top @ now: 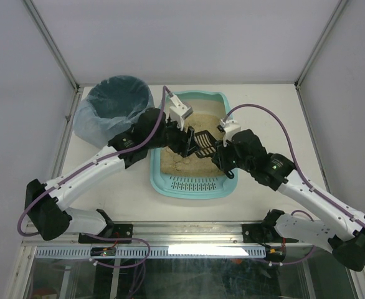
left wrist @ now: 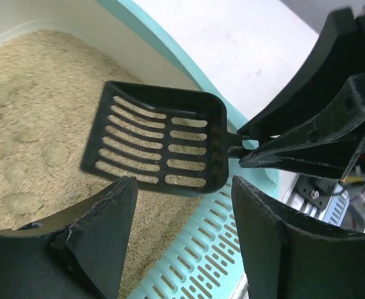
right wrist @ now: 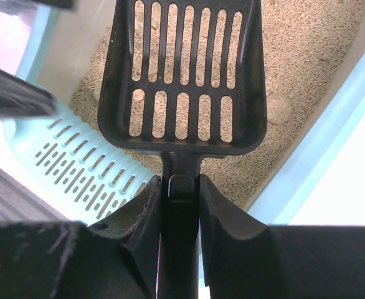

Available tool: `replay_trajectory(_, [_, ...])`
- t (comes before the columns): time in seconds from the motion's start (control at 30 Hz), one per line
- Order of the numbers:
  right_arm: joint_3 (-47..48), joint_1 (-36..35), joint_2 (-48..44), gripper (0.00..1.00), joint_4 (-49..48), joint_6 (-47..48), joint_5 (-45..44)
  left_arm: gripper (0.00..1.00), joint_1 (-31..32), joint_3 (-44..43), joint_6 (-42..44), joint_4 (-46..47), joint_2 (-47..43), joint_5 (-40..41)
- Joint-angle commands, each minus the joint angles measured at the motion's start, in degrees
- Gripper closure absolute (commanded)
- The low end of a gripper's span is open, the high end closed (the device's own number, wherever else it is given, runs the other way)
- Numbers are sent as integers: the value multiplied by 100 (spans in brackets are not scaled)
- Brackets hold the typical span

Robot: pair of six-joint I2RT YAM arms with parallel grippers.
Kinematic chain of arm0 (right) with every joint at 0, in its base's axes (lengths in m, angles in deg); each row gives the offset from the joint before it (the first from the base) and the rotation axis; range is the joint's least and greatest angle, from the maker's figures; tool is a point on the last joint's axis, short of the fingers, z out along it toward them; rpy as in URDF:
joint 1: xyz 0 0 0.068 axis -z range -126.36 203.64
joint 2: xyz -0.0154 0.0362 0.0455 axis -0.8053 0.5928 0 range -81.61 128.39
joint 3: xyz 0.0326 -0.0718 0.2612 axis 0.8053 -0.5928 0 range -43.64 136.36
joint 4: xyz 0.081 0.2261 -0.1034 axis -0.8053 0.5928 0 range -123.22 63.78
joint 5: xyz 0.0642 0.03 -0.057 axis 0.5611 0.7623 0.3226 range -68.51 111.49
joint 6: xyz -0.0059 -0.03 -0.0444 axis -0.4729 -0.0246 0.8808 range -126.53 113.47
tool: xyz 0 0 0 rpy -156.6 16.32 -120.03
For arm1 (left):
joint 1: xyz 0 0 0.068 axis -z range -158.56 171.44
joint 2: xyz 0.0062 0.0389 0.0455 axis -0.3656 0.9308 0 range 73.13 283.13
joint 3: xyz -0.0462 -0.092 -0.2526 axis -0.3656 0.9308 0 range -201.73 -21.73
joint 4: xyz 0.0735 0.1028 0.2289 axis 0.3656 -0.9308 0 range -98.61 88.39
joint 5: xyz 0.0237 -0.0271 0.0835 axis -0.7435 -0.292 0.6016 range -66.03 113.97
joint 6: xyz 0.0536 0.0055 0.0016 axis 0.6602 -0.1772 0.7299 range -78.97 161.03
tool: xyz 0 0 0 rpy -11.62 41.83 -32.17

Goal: Clean the litter box

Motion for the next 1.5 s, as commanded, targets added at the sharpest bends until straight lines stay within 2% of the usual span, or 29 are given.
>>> replay_trajectory(0.0, [308,-23,-265,94,-21,-313,326,38,371,-436,677,411,329,-310])
replay_trajectory(0.27, [487,-18,-173,94,118,-443,275,41,515,-587,958,565,745,-760])
replay_trajectory(0.53, [642,-22,-240,95,85,-435,11,57,678,-570,1051,380,1186,-593])
replay_trajectory(0.6, [653,-22,-277,95,19,-425,-18,63,716,-661,1073,257,1267,-562])
replay_trajectory(0.73, [639,-20,-301,95,-82,-420,-103,84,745,-894,1086,31,1393,-537])
replay_trajectory(0.87, [565,-25,-338,95,-214,-407,-206,100,741,-992,1021,26,1411,-549])
replay_trajectory(0.93, [509,-20,-410,88,-262,-463,-322,100,748,-1009,997,26,1393,-490])
replay_trajectory(0.97, [483,-23,-464,81,-267,-521,-395,100,742,-1010,978,26,1377,-415])
replay_trajectory(1.0, [456,-22,-541,73,-277,-566,-454,100,737,-1012,956,26,1356,-287])
replay_trajectory(1.1, [282,-16,-876,40,-355,-745,-648,100,737,-910,819,72,1240,172])
replay_trajectory(1.17, [181,-19,-1133,28,-398,-888,-777,100,737,-724,618,259,1076,516])
replay_trajectory(1.27, [33,-17,-1506,21,-486,-1155,-929,100,737,-237,145,881,742,1007])
replay_trajectory(1.47, [-445,-14,-2251,20,-856,-2388,-1615,100,745,974,-1048,2334,-40,1948])
